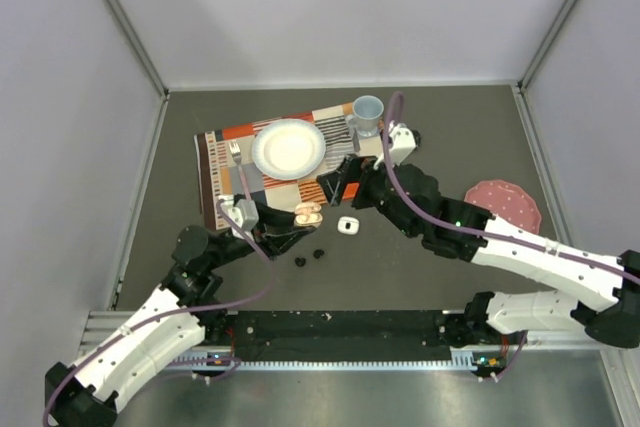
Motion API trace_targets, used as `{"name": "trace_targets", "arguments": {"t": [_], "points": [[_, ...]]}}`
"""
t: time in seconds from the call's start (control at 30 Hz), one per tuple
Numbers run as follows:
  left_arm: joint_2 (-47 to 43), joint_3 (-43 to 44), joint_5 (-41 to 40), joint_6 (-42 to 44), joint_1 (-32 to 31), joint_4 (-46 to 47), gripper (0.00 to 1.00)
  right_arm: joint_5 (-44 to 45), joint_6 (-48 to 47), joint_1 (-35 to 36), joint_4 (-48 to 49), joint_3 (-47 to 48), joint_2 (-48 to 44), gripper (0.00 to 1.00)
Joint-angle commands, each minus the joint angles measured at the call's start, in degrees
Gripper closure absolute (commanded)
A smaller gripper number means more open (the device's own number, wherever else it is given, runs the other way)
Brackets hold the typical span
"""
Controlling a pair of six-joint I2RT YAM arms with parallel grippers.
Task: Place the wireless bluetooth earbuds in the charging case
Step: Close the charging case with the earbuds.
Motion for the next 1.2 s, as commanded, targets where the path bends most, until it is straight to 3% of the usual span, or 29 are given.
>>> {"name": "trace_targets", "arguments": {"t": [0.0, 0.4, 0.9, 1.17], "points": [[2.0, 2.9, 5.1, -0.2, -0.1, 2.8, 1.0, -6.0, 1.9, -0.6, -0.9, 4.0, 3.7, 0.06], [2.4, 2.9, 5.3, 0.3, -0.1, 2.7, 1.0, -12.0, 4.1, -0.5, -1.7, 2.8, 8.0, 0.06], [2.9, 2.2, 1.0, 1.3, -0.1, 2.8, 1.0, -13.7, 4.5, -0.6, -3.8, -4.2, 2.1, 0.06], [6.7, 3.4, 0.8, -0.9, 0.0, 3.0, 1.0, -5.1, 3.1, -0.5, -5.7, -5.1, -2.1, 0.06]]}}
